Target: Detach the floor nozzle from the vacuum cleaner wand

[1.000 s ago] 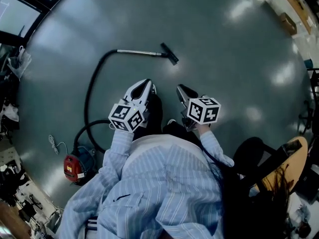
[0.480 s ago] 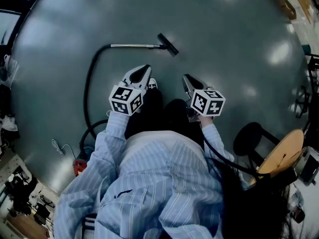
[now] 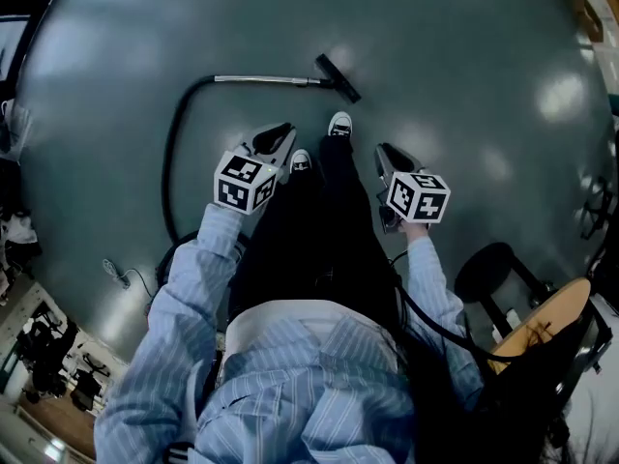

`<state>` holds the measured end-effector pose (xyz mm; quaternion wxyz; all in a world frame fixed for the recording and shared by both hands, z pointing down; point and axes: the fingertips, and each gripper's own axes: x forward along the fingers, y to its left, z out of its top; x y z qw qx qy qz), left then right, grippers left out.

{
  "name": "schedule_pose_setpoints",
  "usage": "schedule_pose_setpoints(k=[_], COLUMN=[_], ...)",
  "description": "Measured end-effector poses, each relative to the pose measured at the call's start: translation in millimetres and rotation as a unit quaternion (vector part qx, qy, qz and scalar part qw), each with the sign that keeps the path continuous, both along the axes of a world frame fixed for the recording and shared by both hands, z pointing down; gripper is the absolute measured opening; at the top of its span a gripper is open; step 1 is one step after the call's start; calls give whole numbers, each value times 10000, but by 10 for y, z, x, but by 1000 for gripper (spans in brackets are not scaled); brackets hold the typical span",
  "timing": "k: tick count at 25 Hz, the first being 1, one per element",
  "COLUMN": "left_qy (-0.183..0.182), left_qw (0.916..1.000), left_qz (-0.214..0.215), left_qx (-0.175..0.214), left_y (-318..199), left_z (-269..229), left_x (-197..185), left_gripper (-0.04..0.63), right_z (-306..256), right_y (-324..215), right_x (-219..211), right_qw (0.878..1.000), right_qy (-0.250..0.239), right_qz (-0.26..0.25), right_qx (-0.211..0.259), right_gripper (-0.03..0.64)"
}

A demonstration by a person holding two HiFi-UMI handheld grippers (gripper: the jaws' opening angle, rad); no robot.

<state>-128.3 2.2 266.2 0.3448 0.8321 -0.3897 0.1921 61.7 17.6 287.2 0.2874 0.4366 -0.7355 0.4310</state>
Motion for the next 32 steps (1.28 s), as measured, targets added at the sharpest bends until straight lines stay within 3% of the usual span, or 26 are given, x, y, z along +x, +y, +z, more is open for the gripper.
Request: schedule_pose_setpoints(k=[7,14,18,22,24,27,30,32], left_qy=[-326,-916,-1285,-1341,-1361,-1362,-1300,-1438], left_qw=[9986,9925,9893,9876,9863,9821,9730,9632], left_qz=[53,574,384,335,537,1059,1696,2085], left_qx=[-412,-579,-579,-750,-763,-755,-876,-897], left_y=[-663,-989,-1174,-1322,-1378,-1446,-1451,-1391], left_z=[1157,2335,2887,3431,3676,4073,4505,4818], left_x=[59,428,427,395,416,464,545,582], left_gripper=[15,15,15,15,15,23,139,153], right_z=[1330,2525,3056,3603,3815,4154,4498,4681], right_y=[-695,-1136,-1233,-1158,-1134,-1170,-1255,-1285], right_x=[85,273,378,455,484,483,444,403], right_qw=[9979,9925,9880,9794,9757,9702,9658,9636], right_qy=[225,412,629,761,770,790,880,923], right_qz=[-499,-969,-1161,-1540,-1739,-2023,-2234,-2340], right_qx=[-353,-614,-805,-1066,-1091,-1076,-980,-901], right_gripper=[35,36,37,38,59,148,176,198])
